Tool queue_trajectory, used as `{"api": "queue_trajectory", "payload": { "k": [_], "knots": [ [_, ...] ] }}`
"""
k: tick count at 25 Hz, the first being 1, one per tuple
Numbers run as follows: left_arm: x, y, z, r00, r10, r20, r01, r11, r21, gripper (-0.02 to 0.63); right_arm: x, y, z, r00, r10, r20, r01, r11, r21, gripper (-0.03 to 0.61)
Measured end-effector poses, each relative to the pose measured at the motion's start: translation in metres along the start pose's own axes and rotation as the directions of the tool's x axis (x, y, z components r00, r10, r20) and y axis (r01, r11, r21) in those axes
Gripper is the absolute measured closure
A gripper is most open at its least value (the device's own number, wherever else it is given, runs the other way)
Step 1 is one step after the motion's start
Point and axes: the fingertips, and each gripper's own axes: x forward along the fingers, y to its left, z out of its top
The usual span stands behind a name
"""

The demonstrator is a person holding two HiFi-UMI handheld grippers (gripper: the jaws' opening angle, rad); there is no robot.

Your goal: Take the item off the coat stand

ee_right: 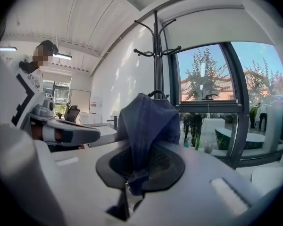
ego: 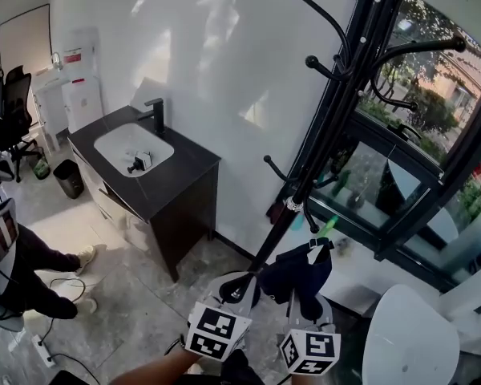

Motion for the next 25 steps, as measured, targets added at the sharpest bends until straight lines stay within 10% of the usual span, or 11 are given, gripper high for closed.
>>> {"api": "queue_trajectory", "payload": {
  "k": [25],
  "knots": [
    [-0.064,0.008,-0.02,0.994,0.106,-0.004,-0.106,0.992,0.068,0.612,-0.036,0.056,-0.007,0.996,0.088,0.025,-0.089,0.996,0.025,0.554]
  ]
}}
